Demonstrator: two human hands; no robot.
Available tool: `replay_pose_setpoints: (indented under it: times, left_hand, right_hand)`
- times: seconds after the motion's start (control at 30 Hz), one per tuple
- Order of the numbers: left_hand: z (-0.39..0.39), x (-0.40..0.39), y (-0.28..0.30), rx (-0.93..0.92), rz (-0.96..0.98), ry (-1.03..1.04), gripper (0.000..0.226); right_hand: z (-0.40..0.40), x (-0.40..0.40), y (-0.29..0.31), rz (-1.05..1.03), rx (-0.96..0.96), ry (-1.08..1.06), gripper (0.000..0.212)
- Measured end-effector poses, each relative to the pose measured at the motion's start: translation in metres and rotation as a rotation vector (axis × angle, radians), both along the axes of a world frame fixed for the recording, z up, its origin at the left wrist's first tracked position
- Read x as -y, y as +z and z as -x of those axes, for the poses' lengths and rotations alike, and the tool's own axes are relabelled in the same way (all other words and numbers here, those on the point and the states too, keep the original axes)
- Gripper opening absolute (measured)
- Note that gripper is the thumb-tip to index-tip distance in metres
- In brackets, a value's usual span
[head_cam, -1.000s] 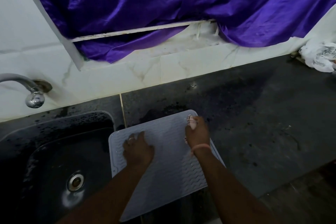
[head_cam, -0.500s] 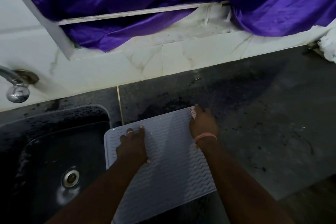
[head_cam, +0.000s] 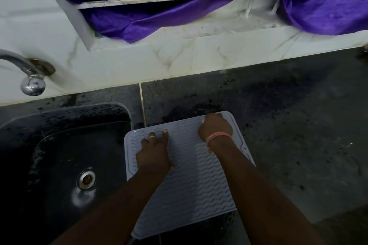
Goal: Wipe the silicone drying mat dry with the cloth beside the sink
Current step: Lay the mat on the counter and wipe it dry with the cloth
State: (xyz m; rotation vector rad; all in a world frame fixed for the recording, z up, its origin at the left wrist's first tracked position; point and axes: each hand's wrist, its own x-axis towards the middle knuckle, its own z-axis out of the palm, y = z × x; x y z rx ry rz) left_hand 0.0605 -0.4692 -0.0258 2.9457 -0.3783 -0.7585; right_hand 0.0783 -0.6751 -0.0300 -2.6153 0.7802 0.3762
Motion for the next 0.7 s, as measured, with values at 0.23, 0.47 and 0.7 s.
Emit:
replay_pose_setpoints:
  times: [0.23, 0.47, 0.7]
  left_hand:
    - [0.028, -0.030, -0.004, 0.050, 0.095, 0.210, 0.112]
    - [0.032, -0.031, -0.003, 0.049, 0.051, 0.168, 0.096]
    - [0.029, -0.047, -0.007, 0.029, 0.129, 0.151, 0.103]
  right_hand:
    - [-0.002, 0.012, 0.006, 0.012, -0.030, 0.045, 0.031]
    - [-0.010, -0.048, 0.006, -0.040, -0.023, 0.098, 0.034]
    - [-0.015, -0.086, 0.002, -0.070, 0.001, 0.177, 0.034]
